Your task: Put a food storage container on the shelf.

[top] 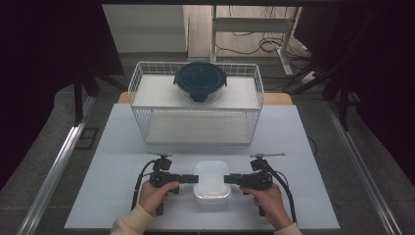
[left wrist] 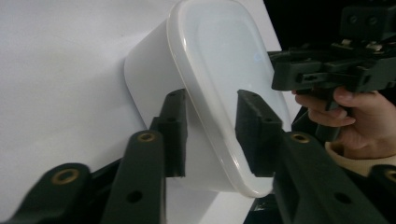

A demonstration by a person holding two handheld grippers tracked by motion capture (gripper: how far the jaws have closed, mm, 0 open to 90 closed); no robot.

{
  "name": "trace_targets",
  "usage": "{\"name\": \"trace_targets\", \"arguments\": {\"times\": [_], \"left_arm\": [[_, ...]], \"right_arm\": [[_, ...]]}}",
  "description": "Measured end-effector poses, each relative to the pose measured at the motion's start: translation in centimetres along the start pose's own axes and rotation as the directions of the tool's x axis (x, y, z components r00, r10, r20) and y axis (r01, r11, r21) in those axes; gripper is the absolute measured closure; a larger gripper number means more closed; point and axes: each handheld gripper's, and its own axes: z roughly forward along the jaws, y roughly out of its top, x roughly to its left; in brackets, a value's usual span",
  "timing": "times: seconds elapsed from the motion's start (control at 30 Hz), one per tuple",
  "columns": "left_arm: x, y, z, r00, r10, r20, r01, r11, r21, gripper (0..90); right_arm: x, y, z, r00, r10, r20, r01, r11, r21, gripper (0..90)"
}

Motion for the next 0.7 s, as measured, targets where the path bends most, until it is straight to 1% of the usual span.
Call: {"name": "trace_targets", "arguments": {"times": [0.03,0.07,0.1,0.2,0.37,0.47,0.53,0.63,0.7], "left_arm": [[-0.1,0.0,0.0,1.0,-0.004,0.002,0.004,1.0,-0.005,67.6],[-0.2,-0.1,0.0,1.0,-0.002,0.0,0.002,1.0,-0.008,68.0],[-0.3,-0.2,-0.1,1.0,0.004,-0.004,-0.004,0.9999,-0.014,68.4],[-0.7,-0.3,-0.3,0.9999,0.016,-0.005,-0.016,0.9997,-0.019,70.7],[-1.4,-0.4,-1.1,0.9991,0.043,-0.003,-0.043,0.9985,-0.035,76.2],[-1.9,-0.4,-1.4,0.9978,0.066,-0.008,-0.066,0.9969,-0.043,80.2],[-2.2,-0.4,-1.5,0.9961,0.084,-0.027,-0.085,0.9955,-0.042,80.3],[-2.3,-0.5,-1.7,0.9954,0.093,-0.022,-0.094,0.9944,-0.049,80.3],[-2.7,-0.4,-2.1,0.9939,0.108,-0.019,-0.109,0.9926,-0.053,80.3]], "right_arm": [[-0.1,0.0,-0.1,0.9999,0.015,-0.004,-0.015,1.0,0.002,65.0],[-0.2,-0.1,-0.2,0.9992,0.038,-0.012,-0.038,0.999,-0.005,66.2],[-0.2,-0.2,-0.3,0.9986,0.05,-0.016,-0.05,0.999,-0.009,67.3],[0.0,-0.5,-0.8,0.9977,0.064,-0.024,-0.064,0.998,-0.013,70.1],[0.5,-0.8,-1.5,0.9982,0.047,-0.037,-0.048,0.998,-0.037,75.7],[0.9,-0.8,-1.9,0.9993,0.022,-0.029,-0.024,0.998,-0.061,79.4],[1.1,-0.9,-2.0,0.9997,0.008,-0.022,-0.01,0.998,-0.069,79.6],[1.3,-0.9,-2.1,0.9997,-0.008,-0.021,0.007,0.997,-0.074,79.6],[1.5,-0.9,-2.3,0.9995,-0.018,-0.024,0.016,0.997,-0.081,79.6]]}}
